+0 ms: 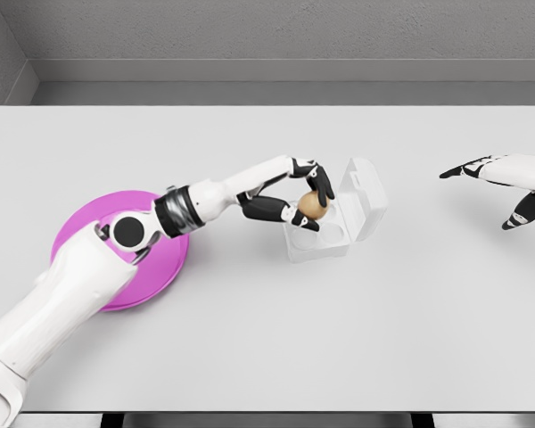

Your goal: Pack egg into the box and close the box lid

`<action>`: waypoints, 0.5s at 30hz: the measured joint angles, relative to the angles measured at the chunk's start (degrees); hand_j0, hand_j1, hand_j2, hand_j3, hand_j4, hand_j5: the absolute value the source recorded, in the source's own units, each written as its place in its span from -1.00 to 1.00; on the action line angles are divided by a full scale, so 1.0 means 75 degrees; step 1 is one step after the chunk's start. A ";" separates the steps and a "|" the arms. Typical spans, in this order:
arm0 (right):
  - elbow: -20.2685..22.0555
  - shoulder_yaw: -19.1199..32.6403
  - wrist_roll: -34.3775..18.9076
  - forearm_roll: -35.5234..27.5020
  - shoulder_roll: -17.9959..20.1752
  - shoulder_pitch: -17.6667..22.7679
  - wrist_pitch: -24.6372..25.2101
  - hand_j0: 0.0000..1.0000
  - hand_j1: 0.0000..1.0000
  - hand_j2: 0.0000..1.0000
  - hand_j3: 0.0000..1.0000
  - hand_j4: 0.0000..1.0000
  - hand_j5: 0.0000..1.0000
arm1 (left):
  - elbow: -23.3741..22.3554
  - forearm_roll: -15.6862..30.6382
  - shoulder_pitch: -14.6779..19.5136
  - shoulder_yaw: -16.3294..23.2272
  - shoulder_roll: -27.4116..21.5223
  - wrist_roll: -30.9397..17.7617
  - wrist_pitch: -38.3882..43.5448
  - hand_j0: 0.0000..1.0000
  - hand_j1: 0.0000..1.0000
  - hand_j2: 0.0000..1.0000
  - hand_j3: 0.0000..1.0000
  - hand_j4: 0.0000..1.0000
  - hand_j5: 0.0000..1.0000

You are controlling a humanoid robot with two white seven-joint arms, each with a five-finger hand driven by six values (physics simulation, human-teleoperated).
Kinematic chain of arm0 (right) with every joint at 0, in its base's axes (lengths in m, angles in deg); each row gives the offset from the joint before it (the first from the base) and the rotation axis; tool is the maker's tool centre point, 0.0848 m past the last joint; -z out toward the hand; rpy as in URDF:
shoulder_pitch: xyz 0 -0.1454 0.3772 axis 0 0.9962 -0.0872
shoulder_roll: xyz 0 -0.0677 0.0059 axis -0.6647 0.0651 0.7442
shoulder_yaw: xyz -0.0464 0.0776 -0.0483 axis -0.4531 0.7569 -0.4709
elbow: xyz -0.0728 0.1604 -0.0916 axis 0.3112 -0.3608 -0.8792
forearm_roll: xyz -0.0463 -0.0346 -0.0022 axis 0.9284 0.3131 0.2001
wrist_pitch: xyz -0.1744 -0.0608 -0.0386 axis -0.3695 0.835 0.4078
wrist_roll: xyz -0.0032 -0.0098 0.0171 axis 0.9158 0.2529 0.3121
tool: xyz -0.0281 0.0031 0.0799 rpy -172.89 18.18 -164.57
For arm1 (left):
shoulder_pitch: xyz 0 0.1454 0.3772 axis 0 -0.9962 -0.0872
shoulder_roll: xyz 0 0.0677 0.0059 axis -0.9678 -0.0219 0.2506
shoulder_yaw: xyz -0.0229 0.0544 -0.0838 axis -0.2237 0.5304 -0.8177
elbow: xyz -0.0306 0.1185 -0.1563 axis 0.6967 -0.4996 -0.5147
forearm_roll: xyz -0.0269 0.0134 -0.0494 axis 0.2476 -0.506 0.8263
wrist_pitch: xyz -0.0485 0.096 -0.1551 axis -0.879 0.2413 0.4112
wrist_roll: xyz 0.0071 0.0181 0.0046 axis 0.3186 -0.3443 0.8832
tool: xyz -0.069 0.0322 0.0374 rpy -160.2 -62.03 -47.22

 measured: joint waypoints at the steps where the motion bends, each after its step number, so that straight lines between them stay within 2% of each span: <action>1: 0.0000 -0.0002 0.0000 0.0001 0.0000 0.0000 0.0000 1.00 1.00 1.00 1.00 1.00 1.00 | 0.0007 0.0087 -0.0012 0.0044 -0.0007 -0.0002 0.0036 -0.34 -0.34 -0.34 -0.34 -0.34 -0.34; 9: -0.0001 -0.0011 0.0000 -0.0002 0.0004 0.0000 0.0001 1.00 1.00 1.00 1.00 1.00 1.00 | 0.0064 0.0396 -0.0070 0.0173 -0.0087 -0.0010 0.0285 -0.33 -0.33 -0.33 -0.33 -0.33 -0.33; 15: 0.0010 -0.0011 0.0000 0.0001 0.0004 0.0000 -0.0003 1.00 1.00 1.00 1.00 1.00 1.00 | 0.0066 0.0870 -0.0070 0.0213 -0.0144 -0.0011 0.0432 -0.30 -0.30 -0.30 -0.30 -0.30 -0.30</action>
